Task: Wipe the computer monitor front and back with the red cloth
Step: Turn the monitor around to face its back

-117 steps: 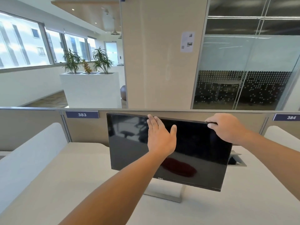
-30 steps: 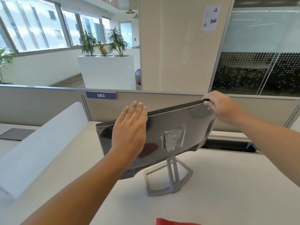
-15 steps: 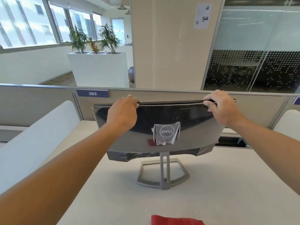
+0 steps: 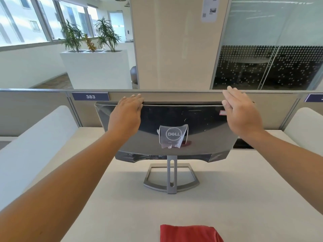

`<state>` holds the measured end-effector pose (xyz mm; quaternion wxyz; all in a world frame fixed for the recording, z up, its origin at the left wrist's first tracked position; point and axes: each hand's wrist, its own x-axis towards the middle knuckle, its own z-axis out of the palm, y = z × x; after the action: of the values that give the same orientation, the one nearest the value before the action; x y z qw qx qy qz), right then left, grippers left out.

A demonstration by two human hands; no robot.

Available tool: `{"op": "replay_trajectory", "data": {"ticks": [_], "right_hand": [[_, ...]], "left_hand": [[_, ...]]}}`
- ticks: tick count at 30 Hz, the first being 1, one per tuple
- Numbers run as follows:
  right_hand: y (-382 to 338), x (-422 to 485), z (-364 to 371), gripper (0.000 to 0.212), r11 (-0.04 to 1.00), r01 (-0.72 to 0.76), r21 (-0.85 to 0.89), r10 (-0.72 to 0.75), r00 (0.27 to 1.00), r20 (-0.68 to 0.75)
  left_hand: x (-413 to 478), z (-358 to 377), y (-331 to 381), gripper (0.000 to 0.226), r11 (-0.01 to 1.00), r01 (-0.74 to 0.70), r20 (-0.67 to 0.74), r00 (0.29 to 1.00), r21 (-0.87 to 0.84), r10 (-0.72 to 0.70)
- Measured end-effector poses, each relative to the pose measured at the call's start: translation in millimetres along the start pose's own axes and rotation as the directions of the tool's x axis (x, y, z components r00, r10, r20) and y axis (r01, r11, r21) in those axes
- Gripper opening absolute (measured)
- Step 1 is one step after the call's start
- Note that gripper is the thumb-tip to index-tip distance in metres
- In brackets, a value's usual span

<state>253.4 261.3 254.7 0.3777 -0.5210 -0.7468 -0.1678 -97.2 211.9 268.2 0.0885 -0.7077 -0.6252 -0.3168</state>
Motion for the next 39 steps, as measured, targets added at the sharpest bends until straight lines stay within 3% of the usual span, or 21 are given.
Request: {"op": "replay_trajectory", "data": {"ticks": [7, 17, 22, 27, 31, 34, 36, 39], "right_hand": [[-4, -14, 15, 0.05, 0.989, -0.136, -0.063, 0.133, 0.989, -0.06], [4, -6, 17, 0.042, 0.991, -0.127, -0.03, 0.126, 0.992, -0.032], [1, -9, 10, 0.055, 0.993, -0.117, -0.016, 0.118, 0.992, 0.044], [-34, -41, -3, 0.055, 0.996, 0.004, 0.095, -0.011, 0.997, 0.072], [-67, -106, -4, 0.052, 0.965, -0.006, 0.264, -0.041, 0.984, 0.171], [-79, -173, 5, 0.053, 0.942, -0.012, 0.336, -0.092, 0.951, 0.294], [-86, -218, 10, 0.054, 0.936, -0.048, 0.348, -0.101, 0.913, 0.396], [-93, -280, 17, 0.056, 0.934, -0.117, 0.338, -0.085, 0.845, 0.528]], "left_hand": [[-1, 15, -6, 0.036, 0.999, -0.048, -0.082, 0.996, -0.022, 0.046], [-3, 21, -3, 0.036, 0.998, -0.054, -0.127, 0.99, -0.01, 0.053], [-5, 20, -3, 0.039, 0.999, -0.053, -0.11, 0.993, -0.014, 0.051], [-30, 19, 11, 0.048, 0.994, -0.098, -0.098, 0.991, -0.055, 0.092], [-98, 33, 33, 0.043, 0.973, -0.142, -0.082, 0.988, -0.181, 0.129], [-173, 58, 45, 0.044, 0.951, -0.048, 0.017, 0.998, -0.304, 0.056], [-220, 75, 53, 0.046, 0.936, 0.111, 0.199, 0.979, -0.335, -0.045], [-279, 98, 61, 0.054, 0.897, 0.348, 0.49, 0.852, -0.273, -0.181]]}}
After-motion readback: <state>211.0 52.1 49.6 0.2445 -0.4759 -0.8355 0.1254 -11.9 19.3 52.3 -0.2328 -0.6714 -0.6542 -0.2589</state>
